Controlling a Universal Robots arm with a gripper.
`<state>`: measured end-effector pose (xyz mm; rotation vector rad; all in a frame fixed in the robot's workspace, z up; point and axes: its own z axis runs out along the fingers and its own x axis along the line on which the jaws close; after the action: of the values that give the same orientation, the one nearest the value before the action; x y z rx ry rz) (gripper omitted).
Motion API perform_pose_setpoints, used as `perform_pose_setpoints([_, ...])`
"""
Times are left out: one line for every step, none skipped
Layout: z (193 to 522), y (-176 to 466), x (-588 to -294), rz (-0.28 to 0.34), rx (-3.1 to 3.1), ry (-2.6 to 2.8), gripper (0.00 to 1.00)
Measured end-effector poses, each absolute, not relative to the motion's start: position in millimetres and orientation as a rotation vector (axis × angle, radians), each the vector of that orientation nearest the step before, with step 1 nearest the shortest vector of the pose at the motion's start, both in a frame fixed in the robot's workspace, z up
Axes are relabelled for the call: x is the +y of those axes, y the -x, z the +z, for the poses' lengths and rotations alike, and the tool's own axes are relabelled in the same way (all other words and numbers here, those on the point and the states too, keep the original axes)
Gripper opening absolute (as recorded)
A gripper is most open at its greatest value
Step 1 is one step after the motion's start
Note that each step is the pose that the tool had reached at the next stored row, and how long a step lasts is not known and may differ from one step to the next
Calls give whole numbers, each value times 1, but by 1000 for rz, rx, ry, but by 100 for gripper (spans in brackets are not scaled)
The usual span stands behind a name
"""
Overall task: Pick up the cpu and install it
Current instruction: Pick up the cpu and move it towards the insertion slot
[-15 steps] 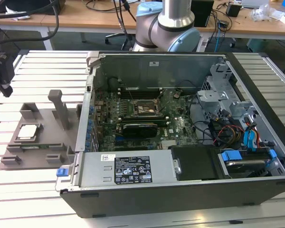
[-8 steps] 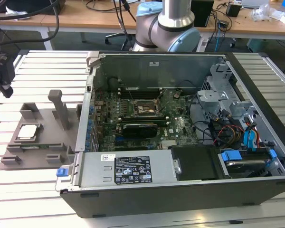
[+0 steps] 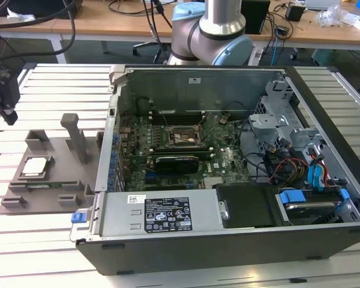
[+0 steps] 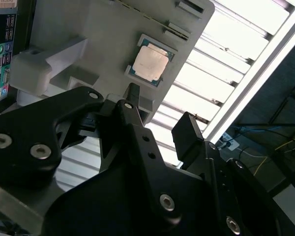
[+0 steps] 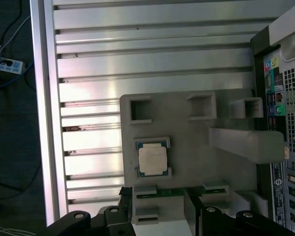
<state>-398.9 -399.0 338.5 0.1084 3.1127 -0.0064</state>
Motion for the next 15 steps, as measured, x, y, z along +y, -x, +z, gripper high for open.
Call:
perform_pose_setpoints([338, 399, -399, -6, 3113, -108, 54])
perform_pose_setpoints([338, 399, -399, -6, 3113, -108, 54])
perform_pose_setpoints([338, 399, -399, -6, 3113, -108, 54])
perform_pose_setpoints([337, 399, -399, -6, 3113, -108, 54])
perform_pose_setpoints([337, 399, -399, -6, 3113, -108, 54])
perform_pose_setpoints([337, 399, -399, -6, 3113, -108, 54])
perform_pose_setpoints([336, 399, -399, -6, 3113, -108, 54])
perform_pose_setpoints([336, 399, -399, -6, 3113, -108, 54])
perform_pose_setpoints([336, 399, -399, -6, 3113, -108, 54])
perform_pose_setpoints([335, 399, -399, -6, 3113, -108, 54])
perform_pose_setpoints([335, 399, -399, -6, 3113, -108, 54])
perform_pose_setpoints([335, 399, -399, -6, 3113, -108, 54])
perform_pose_setpoints([334, 399, -399, -6, 3113, -108, 54])
perform_pose_setpoints([334, 399, -399, -6, 3113, -108, 54])
perform_pose_setpoints([334, 399, -399, -6, 3113, -108, 54])
